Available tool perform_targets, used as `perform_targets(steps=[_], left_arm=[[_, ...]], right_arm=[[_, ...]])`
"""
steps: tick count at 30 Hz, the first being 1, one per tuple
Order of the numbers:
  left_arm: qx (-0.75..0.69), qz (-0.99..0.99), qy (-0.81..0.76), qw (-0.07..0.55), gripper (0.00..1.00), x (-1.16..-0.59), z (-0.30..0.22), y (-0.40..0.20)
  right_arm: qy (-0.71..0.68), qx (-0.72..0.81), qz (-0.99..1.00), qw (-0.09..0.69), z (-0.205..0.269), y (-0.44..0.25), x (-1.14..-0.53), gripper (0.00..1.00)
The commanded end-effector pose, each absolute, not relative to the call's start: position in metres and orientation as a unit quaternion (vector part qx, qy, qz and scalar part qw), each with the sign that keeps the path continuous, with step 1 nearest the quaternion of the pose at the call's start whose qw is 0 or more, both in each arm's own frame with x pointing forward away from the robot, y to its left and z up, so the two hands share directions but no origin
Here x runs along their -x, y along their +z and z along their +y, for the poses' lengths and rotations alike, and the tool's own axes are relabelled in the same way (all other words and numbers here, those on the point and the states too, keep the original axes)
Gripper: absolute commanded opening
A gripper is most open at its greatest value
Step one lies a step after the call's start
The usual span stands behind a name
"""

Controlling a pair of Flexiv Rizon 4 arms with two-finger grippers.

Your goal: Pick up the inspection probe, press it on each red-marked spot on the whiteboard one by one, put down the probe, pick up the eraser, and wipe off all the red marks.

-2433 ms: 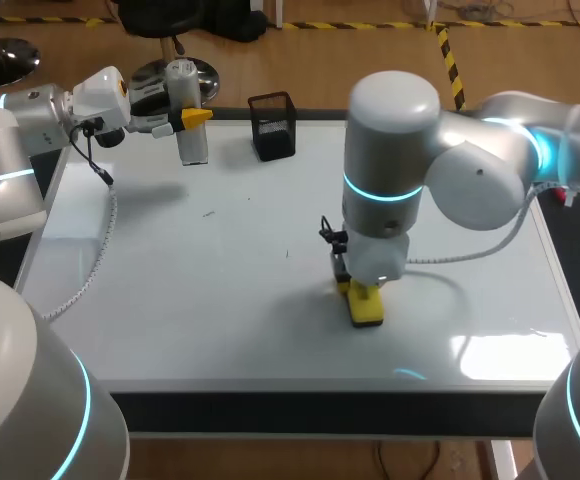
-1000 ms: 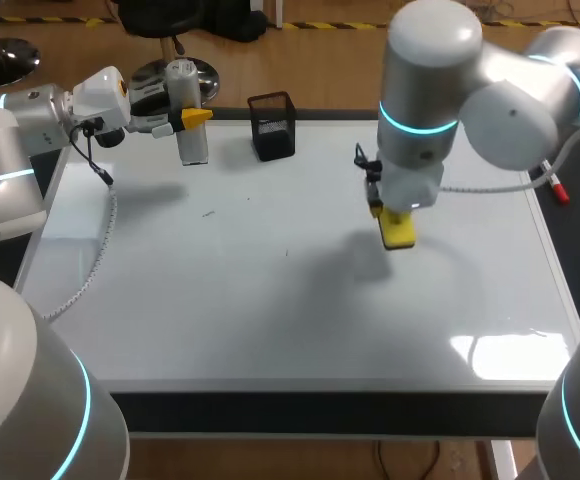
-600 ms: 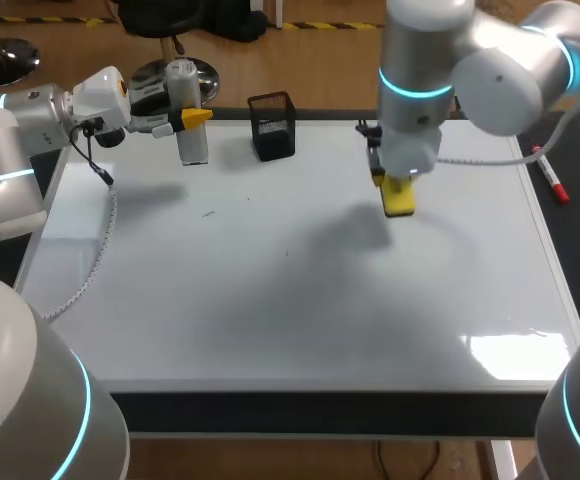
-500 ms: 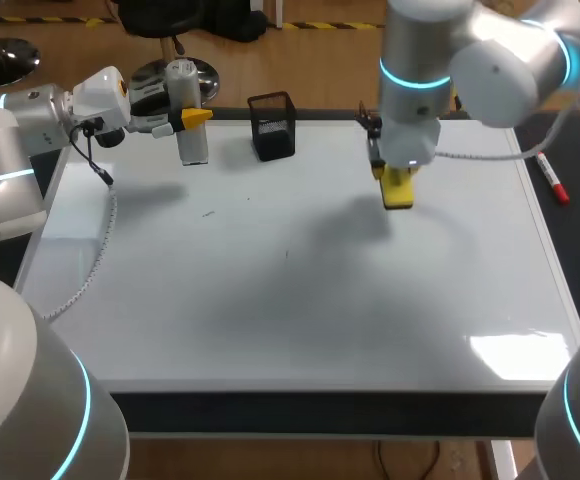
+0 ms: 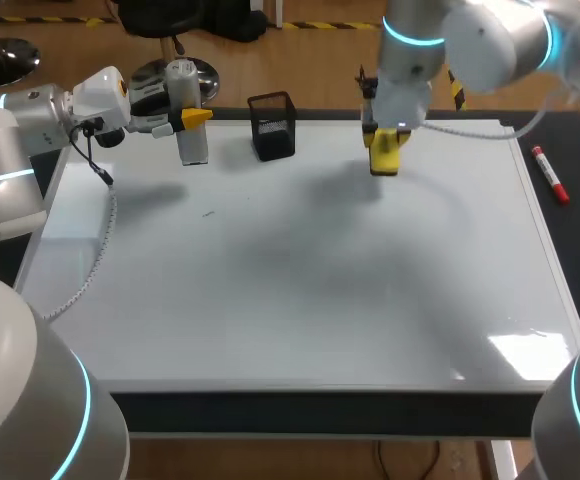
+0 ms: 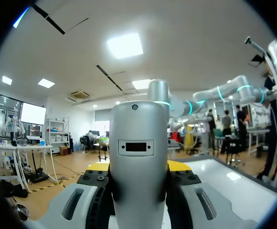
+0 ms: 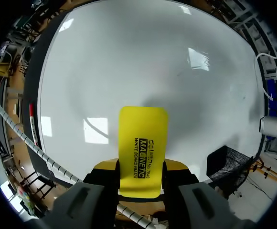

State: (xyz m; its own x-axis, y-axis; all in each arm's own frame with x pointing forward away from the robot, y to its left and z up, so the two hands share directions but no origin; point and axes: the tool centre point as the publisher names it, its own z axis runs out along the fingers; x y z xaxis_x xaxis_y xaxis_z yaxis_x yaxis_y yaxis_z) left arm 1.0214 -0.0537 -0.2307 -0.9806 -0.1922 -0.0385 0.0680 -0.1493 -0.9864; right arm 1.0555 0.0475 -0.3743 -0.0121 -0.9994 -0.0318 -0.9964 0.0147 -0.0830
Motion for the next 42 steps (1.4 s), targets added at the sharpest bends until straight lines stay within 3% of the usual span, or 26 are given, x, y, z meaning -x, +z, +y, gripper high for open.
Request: perform_targets(steps=[1, 12, 42], left_arm=[[0.047, 0.645, -0.758, 0.086, 0.0, -1.022, -0.054, -0.231], [0.047, 0.645, -0.758, 0.086, 0.0, -1.022, -0.054, -0.231], [0.047, 0.645, -0.758, 0.086, 0.0, -1.022, -0.054, -0.231]], right_arm=[[0.015, 0.704, 0.71, 0.006, 0.05, -0.381, -1.09, 0.0], [0.028, 0.707, 0.706, -0.017, 0.059, -0.398, -1.117, 0.0], [0.052, 0.714, 0.698, -0.014, 0.103, -0.419, -1.121, 0.0]])
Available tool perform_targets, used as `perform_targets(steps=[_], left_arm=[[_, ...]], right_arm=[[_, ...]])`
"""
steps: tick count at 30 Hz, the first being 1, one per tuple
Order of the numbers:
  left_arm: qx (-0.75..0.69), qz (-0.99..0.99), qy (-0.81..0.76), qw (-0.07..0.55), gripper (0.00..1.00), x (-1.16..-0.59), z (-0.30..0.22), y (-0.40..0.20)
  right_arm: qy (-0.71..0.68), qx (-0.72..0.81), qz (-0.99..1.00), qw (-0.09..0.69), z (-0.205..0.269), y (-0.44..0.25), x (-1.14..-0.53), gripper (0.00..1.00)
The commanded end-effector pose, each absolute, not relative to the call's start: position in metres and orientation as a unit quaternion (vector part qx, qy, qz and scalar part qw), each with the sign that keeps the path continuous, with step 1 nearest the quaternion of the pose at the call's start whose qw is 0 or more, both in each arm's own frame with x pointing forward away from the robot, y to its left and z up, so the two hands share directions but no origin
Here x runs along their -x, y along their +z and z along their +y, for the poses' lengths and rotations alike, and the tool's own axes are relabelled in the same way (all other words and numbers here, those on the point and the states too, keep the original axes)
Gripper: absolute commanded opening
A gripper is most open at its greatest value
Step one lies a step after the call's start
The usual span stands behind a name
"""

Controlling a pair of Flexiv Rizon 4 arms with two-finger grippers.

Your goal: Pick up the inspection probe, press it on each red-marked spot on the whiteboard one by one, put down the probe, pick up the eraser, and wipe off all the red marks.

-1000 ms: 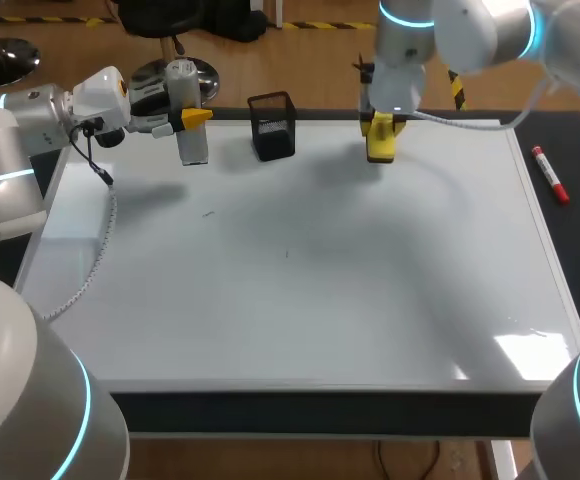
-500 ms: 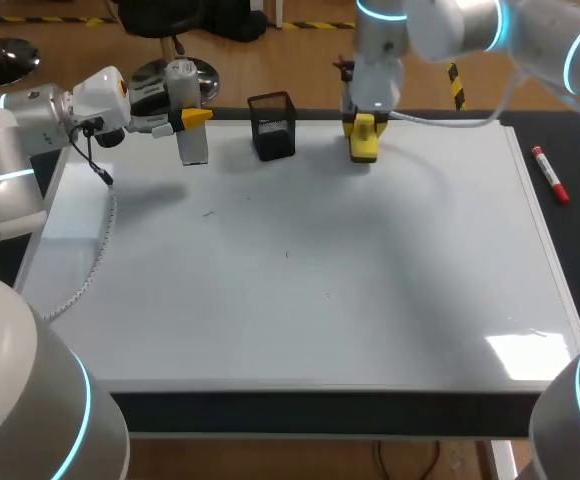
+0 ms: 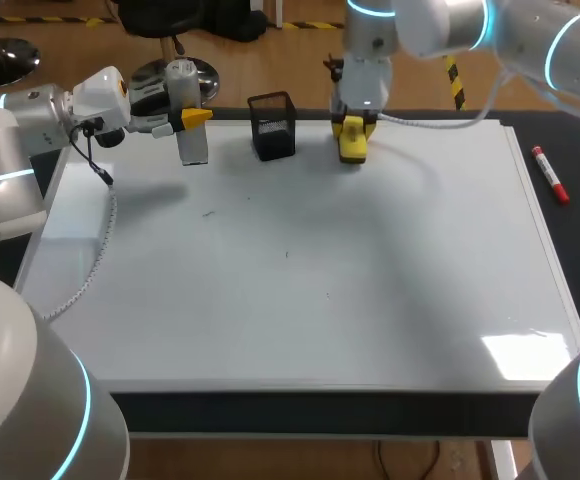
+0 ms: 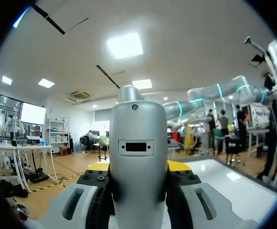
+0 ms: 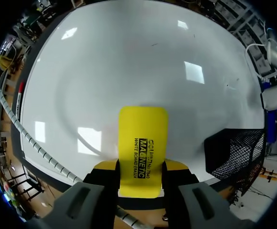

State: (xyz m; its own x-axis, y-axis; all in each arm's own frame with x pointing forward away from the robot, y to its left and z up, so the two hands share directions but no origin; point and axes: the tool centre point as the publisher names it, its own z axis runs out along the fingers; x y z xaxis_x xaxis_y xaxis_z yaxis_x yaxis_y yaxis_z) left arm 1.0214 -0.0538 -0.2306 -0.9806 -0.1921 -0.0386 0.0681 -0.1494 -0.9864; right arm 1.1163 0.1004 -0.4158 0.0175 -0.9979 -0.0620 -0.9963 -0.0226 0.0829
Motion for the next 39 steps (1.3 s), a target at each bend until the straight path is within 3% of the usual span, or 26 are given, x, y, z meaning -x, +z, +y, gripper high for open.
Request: perform_targets(steps=[1, 18, 19, 20, 21, 39], left_arm=[[0.047, 0.645, -0.758, 0.086, 0.0, -1.022, -0.054, -0.231], [0.047, 0.645, -0.758, 0.086, 0.0, -1.022, -0.054, -0.231], [0.047, 0.645, -0.758, 0.086, 0.0, -1.022, -0.054, -0.231], [0.047, 0.645, -0.758, 0.086, 0.0, -1.022, -0.054, -0.231], [0.047, 0.645, -0.758, 0.086, 0.0, -1.022, -0.054, -0.231], [0.047, 0.645, -0.758, 0.086, 0.0, -1.022, -0.054, -0.231]], right_arm=[[-0.052, -0.714, -0.698, 0.015, 0.103, -0.42, -1.121, 0.0], [-0.03, -0.714, -0.698, 0.033, 0.098, -0.432, -1.12, 0.0], [-0.03, -0.714, -0.699, 0.033, 0.098, -0.431, -1.12, 0.27], [-0.029, -0.714, -0.699, 0.033, 0.097, -0.431, -1.12, 0.71], [-0.027, -0.714, -0.699, 0.033, 0.097, -0.43, -1.12, 1.0], [-0.044, -0.658, -0.752, -0.012, 0.056, -0.401, -1.114, 1.0]])
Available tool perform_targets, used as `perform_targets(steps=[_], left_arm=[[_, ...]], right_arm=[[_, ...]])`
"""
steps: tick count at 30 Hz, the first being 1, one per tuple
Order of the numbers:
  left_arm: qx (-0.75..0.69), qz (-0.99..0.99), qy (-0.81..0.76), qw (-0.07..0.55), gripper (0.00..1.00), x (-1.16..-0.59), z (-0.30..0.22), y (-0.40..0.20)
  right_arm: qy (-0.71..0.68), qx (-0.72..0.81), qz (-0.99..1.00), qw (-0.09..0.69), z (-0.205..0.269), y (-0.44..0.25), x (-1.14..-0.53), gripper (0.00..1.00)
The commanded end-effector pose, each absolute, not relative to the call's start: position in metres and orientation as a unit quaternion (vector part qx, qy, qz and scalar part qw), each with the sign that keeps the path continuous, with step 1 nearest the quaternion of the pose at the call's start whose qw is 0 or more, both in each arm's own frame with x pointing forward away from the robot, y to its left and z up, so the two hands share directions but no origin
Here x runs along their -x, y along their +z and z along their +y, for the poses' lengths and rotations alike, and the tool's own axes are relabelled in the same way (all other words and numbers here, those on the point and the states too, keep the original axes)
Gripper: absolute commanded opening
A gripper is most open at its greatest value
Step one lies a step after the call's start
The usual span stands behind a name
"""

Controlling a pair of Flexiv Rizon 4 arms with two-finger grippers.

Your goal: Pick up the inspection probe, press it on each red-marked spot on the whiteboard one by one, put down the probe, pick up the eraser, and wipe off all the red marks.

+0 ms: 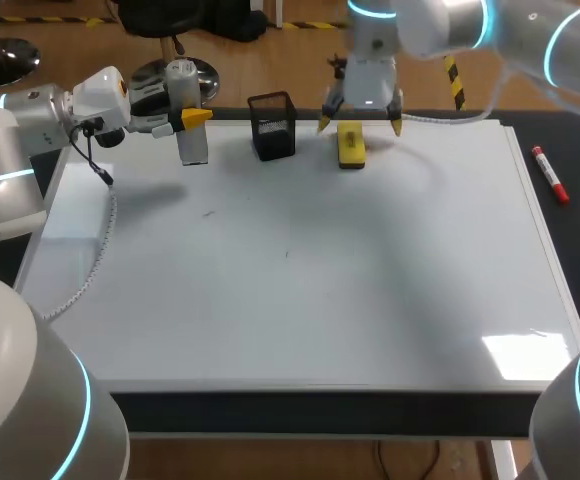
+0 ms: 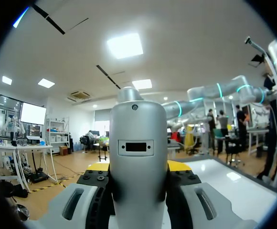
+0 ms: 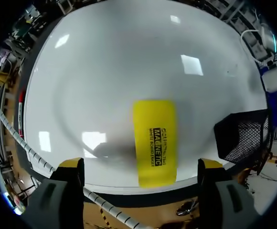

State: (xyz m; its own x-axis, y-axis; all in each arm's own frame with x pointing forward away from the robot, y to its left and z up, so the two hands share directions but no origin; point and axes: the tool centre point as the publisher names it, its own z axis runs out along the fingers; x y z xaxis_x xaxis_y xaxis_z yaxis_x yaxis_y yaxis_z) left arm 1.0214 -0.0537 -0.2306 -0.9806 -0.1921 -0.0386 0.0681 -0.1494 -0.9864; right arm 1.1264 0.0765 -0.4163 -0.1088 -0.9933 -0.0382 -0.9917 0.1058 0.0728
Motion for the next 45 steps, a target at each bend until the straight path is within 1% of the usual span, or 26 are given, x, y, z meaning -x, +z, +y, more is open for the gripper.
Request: perform_targets(steps=[1, 14, 24, 34, 45], left_arm=[[0.047, 0.645, -0.758, 0.086, 0.0, -1.022, -0.054, -0.231], [0.047, 0.645, -0.758, 0.086, 0.0, -1.022, -0.054, -0.231], [0.047, 0.645, -0.758, 0.086, 0.0, -1.022, -0.054, -0.231], [0.047, 0.645, -0.758, 0.086, 0.0, -1.022, -0.054, -0.231], [0.047, 0.645, -0.758, 0.086, 0.0, -1.022, -0.054, -0.231]], right_arm=[[-0.046, -0.65, -0.758, -0.015, 0.052, -0.398, -1.113, 1.0], [-0.101, -0.541, -0.832, -0.074, 0.006, -0.344, -1.118, 1.0], [-0.147, -0.476, -0.856, -0.14, -0.032, -0.295, -1.123, 1.0], [-0.199, -0.412, -0.876, -0.152, -0.066, -0.271, -1.123, 1.0], [-0.256, -0.364, -0.875, -0.19, -0.102, -0.256, -1.116, 1.0]])
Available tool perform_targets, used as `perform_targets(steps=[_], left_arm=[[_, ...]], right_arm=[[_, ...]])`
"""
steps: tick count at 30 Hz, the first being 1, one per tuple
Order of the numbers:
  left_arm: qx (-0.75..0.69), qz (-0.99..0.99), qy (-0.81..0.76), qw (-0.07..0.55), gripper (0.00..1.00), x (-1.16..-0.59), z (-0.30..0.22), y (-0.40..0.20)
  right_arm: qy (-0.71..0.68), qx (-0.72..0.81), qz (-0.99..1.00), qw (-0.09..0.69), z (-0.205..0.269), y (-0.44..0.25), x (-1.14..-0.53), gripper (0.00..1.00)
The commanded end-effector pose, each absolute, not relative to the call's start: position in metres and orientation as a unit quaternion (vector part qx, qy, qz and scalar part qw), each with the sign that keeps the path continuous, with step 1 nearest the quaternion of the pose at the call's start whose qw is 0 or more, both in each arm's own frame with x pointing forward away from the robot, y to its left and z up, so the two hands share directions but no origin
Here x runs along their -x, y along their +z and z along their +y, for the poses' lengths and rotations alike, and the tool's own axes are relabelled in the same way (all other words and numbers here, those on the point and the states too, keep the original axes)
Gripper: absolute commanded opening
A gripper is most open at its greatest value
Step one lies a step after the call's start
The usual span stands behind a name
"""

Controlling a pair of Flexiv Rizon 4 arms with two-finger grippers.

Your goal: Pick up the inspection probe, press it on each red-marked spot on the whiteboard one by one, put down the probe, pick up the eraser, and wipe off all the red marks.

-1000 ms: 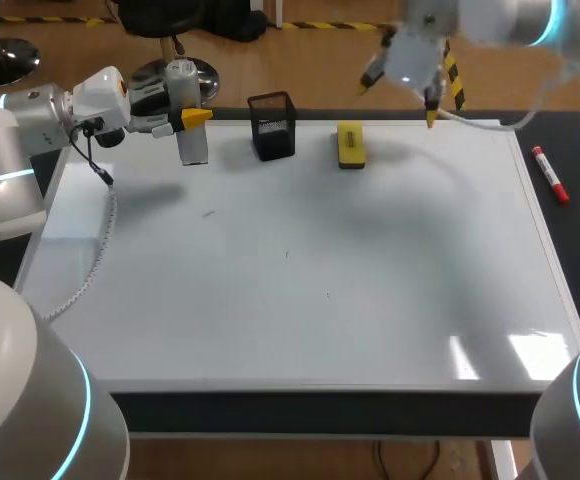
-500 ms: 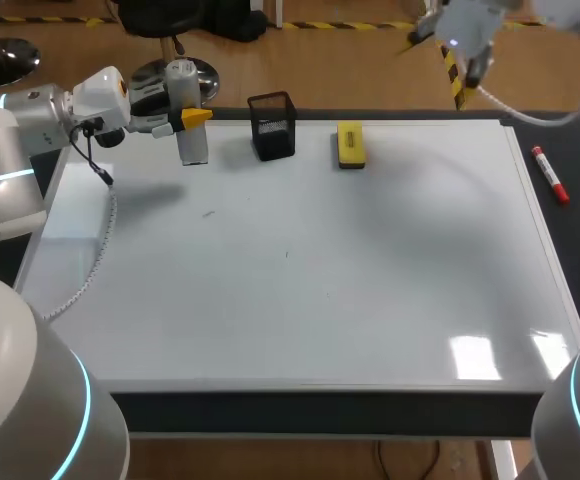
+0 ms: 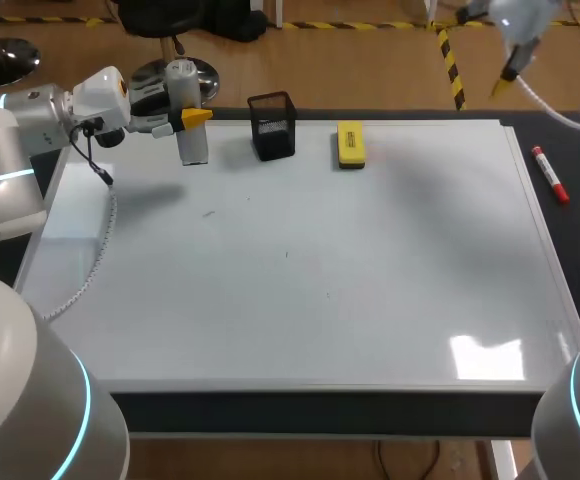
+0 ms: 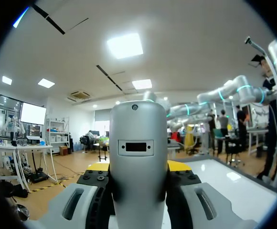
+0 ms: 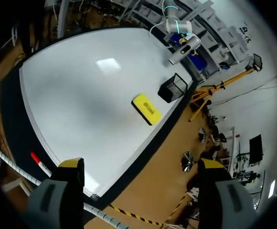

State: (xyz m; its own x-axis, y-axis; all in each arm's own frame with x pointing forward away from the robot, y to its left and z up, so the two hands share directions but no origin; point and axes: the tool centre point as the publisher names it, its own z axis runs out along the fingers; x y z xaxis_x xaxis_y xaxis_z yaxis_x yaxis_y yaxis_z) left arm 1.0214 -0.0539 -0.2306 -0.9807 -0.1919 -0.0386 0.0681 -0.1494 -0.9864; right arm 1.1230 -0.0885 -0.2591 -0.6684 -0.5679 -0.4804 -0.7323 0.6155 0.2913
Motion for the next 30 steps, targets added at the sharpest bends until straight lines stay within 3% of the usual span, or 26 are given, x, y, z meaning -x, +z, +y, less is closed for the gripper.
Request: perform_targets(steps=[1, 5, 30], left_arm=[[0.047, 0.645, -0.758, 0.086, 0.0, -1.022, -0.054, -0.231], [0.047, 0.645, -0.758, 0.086, 0.0, -1.022, -0.054, -0.231], [0.047, 0.645, -0.758, 0.086, 0.0, -1.022, -0.054, -0.231]], right_arm=[[0.253, 0.357, 0.879, 0.191, -0.106, -0.254, -1.115, 1.0], [0.272, 0.357, 0.865, 0.222, -0.116, -0.25, -1.113, 1.0], [0.27, 0.335, 0.879, 0.204, -0.126, -0.252, -1.112, 1.0]])
